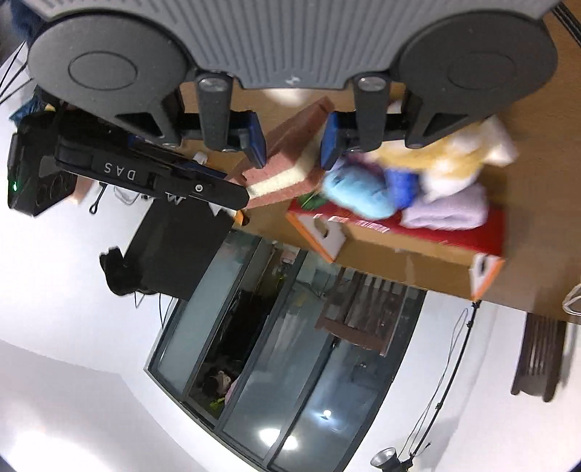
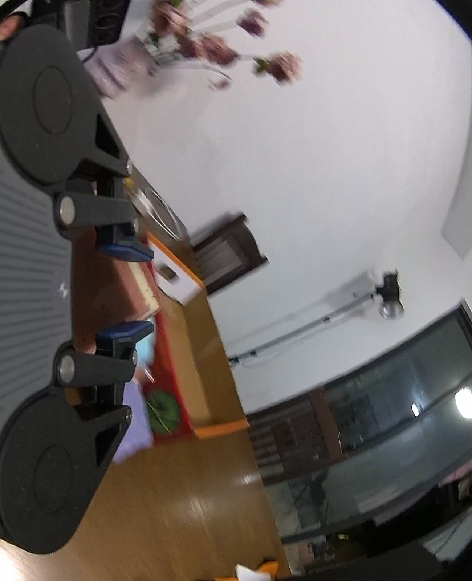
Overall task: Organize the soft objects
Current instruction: 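Grasp the pink-and-cream sponge with both tools together, then carry the sponge into the cardboard box and open the grippers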
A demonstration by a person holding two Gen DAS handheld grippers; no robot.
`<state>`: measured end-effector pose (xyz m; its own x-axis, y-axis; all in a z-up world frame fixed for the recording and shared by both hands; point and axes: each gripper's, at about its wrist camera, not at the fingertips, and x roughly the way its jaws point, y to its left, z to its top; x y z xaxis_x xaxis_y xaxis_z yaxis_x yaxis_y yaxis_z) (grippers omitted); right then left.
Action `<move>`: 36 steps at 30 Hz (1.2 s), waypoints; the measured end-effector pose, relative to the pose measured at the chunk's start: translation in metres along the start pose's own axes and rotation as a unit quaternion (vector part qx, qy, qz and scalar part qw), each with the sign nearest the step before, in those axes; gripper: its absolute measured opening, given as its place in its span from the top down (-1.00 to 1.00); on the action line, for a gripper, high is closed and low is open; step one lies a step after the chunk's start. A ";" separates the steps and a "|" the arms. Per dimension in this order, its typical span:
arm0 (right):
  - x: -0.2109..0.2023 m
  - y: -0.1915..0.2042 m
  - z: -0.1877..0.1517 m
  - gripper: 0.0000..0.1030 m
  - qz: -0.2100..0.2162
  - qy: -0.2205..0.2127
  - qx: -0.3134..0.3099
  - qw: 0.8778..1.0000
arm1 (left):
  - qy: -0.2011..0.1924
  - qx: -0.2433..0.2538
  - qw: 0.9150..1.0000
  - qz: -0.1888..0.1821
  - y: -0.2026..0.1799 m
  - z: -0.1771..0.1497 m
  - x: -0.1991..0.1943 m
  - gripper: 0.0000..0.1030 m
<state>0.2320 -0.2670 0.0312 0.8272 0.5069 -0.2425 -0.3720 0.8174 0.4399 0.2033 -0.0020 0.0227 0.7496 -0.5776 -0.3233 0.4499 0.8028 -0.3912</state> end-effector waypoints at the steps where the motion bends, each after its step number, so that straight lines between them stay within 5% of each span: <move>1: 0.000 0.011 -0.010 0.33 0.002 0.007 -0.009 1.000 | 0.003 0.004 1.000 0.004 0.005 -0.008 -0.010 0.36; 9: 0.007 0.062 -0.080 0.34 -0.018 0.075 -0.086 0.993 | 0.041 0.026 0.998 0.046 0.025 -0.070 -0.040 0.36; 12: -0.017 0.065 -0.098 0.33 -0.014 0.096 -0.089 0.991 | 0.044 0.018 0.999 0.026 0.024 -0.079 -0.056 -0.13; 17: -0.046 0.058 -0.116 0.22 -0.020 0.103 -0.048 0.993 | 0.018 -0.008 1.000 -0.014 0.028 -0.078 -0.080 -0.39; 25: -0.026 0.039 -0.105 0.18 -0.016 0.104 0.007 0.994 | 0.072 -0.073 0.995 0.009 0.044 -0.076 -0.051 -0.06; 29: -0.002 0.028 -0.111 0.22 -0.003 0.139 0.032 0.990 | 0.087 -0.086 0.992 0.007 0.050 -0.079 -0.041 0.33; 33: 0.006 0.030 -0.103 0.26 0.013 0.140 0.025 0.990 | 0.060 -0.072 0.996 0.009 0.048 -0.062 -0.041 0.34; 36: 0.008 0.035 -0.070 0.26 0.018 0.105 0.010 0.994 | 0.027 -0.047 0.999 -0.010 0.045 -0.018 -0.029 0.34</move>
<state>0.1964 -0.2149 -0.0158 0.7068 0.5838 -0.3996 -0.3896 0.7927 0.4689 0.1935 0.0481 -0.0012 0.7127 -0.6029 -0.3586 0.4160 0.7749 -0.4759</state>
